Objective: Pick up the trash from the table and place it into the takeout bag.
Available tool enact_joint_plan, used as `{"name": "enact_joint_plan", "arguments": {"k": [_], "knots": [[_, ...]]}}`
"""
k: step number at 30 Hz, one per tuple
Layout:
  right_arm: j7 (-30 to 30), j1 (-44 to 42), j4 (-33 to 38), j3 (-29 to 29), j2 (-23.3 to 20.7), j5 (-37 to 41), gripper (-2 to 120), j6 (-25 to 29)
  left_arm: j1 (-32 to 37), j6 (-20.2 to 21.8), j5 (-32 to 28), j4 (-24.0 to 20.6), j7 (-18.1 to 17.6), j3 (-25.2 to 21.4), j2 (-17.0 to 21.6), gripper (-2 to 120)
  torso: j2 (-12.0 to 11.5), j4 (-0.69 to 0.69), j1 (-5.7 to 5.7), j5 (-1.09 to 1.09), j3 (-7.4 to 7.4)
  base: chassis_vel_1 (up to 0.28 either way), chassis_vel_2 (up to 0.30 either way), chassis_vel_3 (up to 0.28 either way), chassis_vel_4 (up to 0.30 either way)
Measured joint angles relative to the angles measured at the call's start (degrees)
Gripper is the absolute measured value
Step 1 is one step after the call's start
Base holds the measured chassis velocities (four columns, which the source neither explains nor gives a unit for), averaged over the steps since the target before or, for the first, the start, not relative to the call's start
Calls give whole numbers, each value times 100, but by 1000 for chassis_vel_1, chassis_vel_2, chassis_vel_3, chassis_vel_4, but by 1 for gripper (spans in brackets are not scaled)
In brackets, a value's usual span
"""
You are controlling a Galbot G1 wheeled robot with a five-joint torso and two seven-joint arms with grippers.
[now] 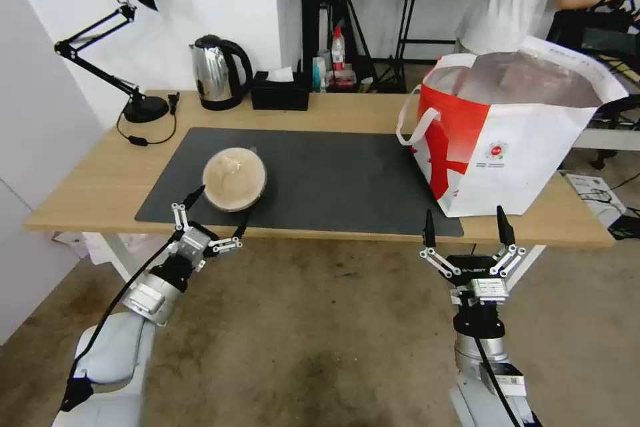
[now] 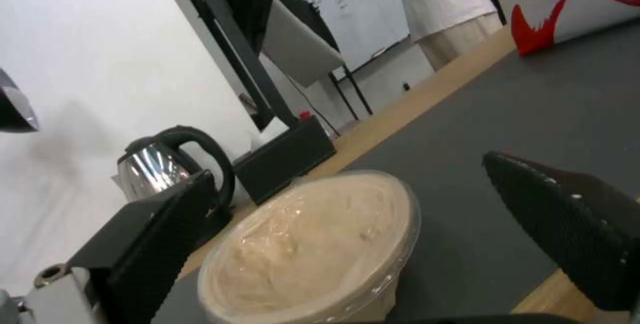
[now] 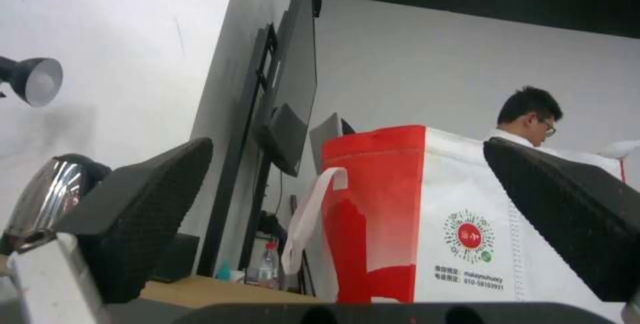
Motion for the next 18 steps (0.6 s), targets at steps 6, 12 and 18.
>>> {"name": "enact_joint_plan", "arguments": {"k": [6, 12, 18], "knots": [[0, 0, 0, 0, 0, 0, 100, 0, -95, 9, 13, 107, -3, 56, 41, 100, 0, 0, 0, 0, 0, 0, 0, 0, 0], [0, 0, 0, 0, 0, 0, 100, 0, -160, 10, 21, 204, -4, 101, 70, 100, 0, 0, 0, 0, 0, 0, 0, 0, 0], [0, 0, 0, 0, 0, 0, 100, 0, -258, 23, 29, 304, -6, 141, 94, 100, 0, 0, 0, 0, 0, 0, 0, 0, 0]]}}
